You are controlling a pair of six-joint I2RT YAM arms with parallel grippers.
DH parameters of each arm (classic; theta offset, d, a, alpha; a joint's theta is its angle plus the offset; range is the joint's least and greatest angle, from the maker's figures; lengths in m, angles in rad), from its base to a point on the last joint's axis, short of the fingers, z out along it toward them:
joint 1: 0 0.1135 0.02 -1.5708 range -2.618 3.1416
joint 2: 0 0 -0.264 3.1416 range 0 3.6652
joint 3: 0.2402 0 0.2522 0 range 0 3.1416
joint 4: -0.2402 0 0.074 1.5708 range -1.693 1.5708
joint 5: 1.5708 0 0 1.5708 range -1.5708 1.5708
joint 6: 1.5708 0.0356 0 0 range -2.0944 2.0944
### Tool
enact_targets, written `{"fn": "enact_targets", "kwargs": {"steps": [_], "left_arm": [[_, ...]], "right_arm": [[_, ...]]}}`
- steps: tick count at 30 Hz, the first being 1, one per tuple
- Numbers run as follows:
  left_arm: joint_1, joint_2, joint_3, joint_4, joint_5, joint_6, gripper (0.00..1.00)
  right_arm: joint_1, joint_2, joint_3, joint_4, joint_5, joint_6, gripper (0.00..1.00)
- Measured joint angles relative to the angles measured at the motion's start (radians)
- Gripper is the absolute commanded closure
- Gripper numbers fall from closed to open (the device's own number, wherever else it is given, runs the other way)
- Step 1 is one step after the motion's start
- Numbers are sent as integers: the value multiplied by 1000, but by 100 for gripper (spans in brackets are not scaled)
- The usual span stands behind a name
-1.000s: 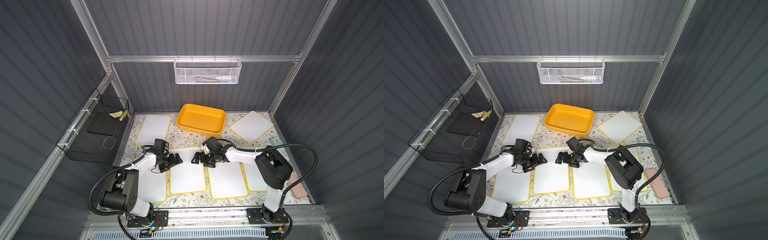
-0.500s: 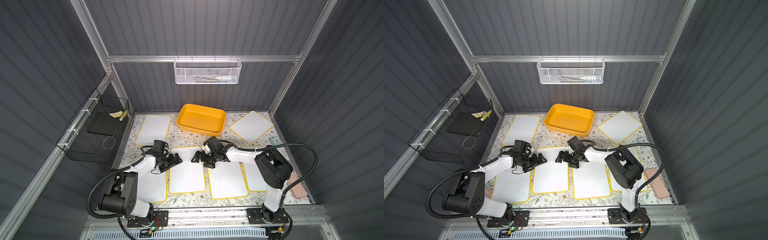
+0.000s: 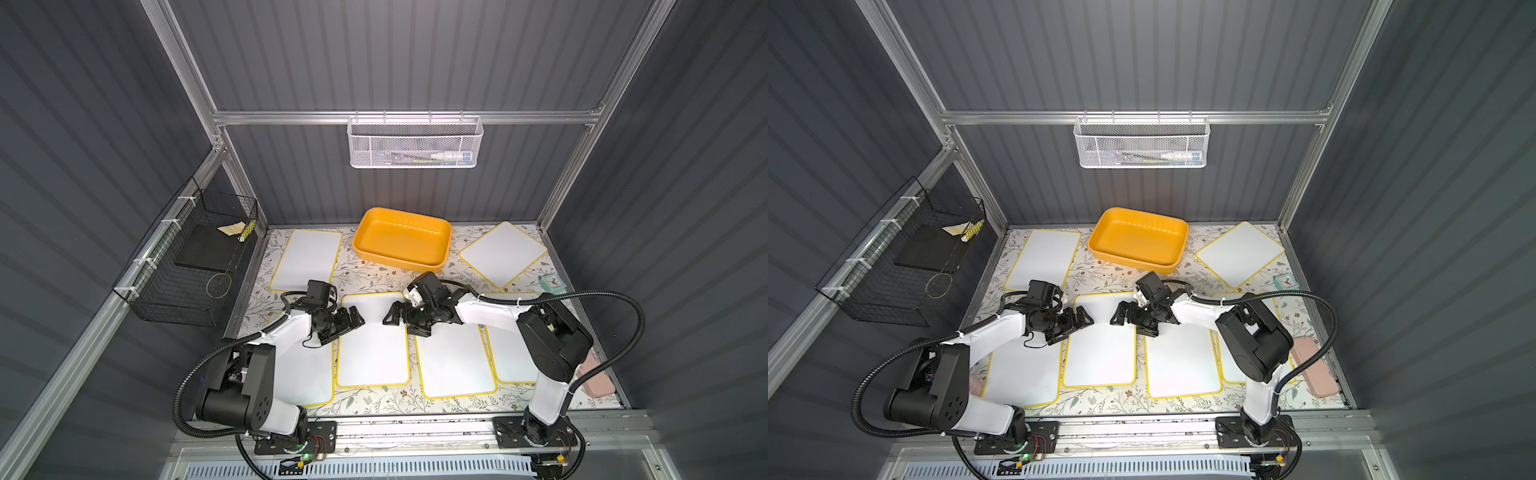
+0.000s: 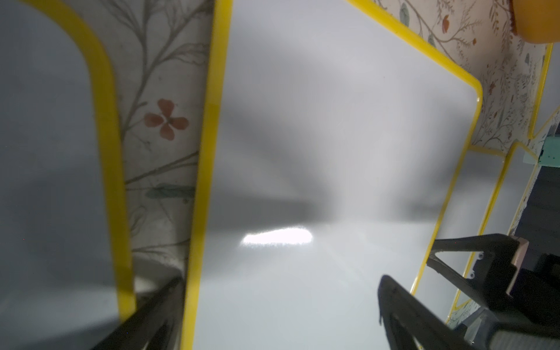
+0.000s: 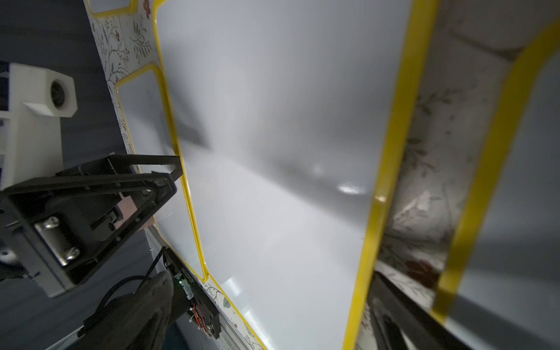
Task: Put the whiteboard into the storage box
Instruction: Pick up the whiteboard at the center of the board.
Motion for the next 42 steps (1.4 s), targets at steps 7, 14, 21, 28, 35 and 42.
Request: {"fn": "enact_targets", "kwargs": {"steps": [7,14,21,28,35,42], "left_arm": [[0,0,2,-3,-1,0,1],[0,1,3,-3,-1,0,1],[0,2,4,0,0,-1,1],[0,2,4,1,0,-1,1],[-2,11,2,32,22,-10,1],[-7,19,-2,70,52,-19,1]], "right_arm": [[-7,-21,-2,0,-16,-9,1],[-16,-35,-3,2,-39,-17,2],[-26,-61,-7,2,-56,-34,12],[-37,-63,-7,0,-68,-43,27],[-37,-63,-7,21,-107,-43,36],[-33,-63,-7,59,-150,-36,50]]}}
